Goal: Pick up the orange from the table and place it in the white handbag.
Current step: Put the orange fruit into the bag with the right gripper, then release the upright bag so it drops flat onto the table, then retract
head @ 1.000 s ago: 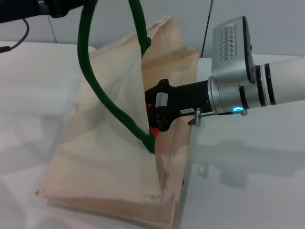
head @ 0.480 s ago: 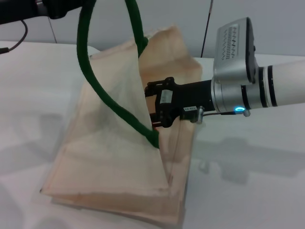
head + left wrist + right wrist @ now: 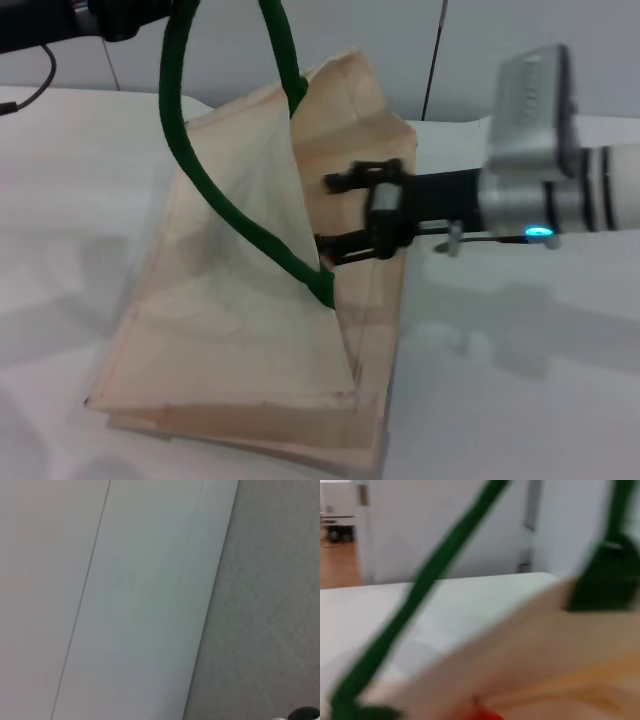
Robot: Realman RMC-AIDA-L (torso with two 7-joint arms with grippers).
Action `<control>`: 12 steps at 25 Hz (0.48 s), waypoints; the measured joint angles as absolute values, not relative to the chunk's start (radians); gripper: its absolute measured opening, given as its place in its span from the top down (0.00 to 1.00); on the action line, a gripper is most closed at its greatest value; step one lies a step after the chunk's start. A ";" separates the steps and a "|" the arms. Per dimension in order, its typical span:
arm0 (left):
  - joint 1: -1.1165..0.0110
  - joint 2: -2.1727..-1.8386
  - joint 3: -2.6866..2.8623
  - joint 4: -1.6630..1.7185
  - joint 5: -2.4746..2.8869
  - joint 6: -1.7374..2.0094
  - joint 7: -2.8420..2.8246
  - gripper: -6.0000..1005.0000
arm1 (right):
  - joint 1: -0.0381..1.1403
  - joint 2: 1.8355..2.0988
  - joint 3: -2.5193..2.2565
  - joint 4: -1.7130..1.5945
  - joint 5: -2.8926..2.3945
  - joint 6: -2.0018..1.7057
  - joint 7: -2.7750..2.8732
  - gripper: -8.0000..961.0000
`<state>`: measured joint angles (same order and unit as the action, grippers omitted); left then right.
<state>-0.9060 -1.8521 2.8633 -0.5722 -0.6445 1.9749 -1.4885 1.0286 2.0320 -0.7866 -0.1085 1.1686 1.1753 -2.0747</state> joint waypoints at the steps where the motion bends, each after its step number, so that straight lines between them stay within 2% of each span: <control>1: -0.903 -1.851 2.864 -0.572 -0.644 1.974 -1.489 0.82 | 0.998 2.030 -0.780 -0.138 1.168 1.176 -2.064 0.09; 6: -0.888 -1.850 2.864 -0.573 -0.644 1.974 -1.486 0.82 | 0.827 2.025 -0.689 -0.315 1.169 1.210 -2.035 0.07; 12: -0.870 -1.851 2.863 -0.576 -0.643 1.939 -1.487 0.82 | 0.737 2.018 -0.488 -0.378 1.169 1.217 -2.035 0.07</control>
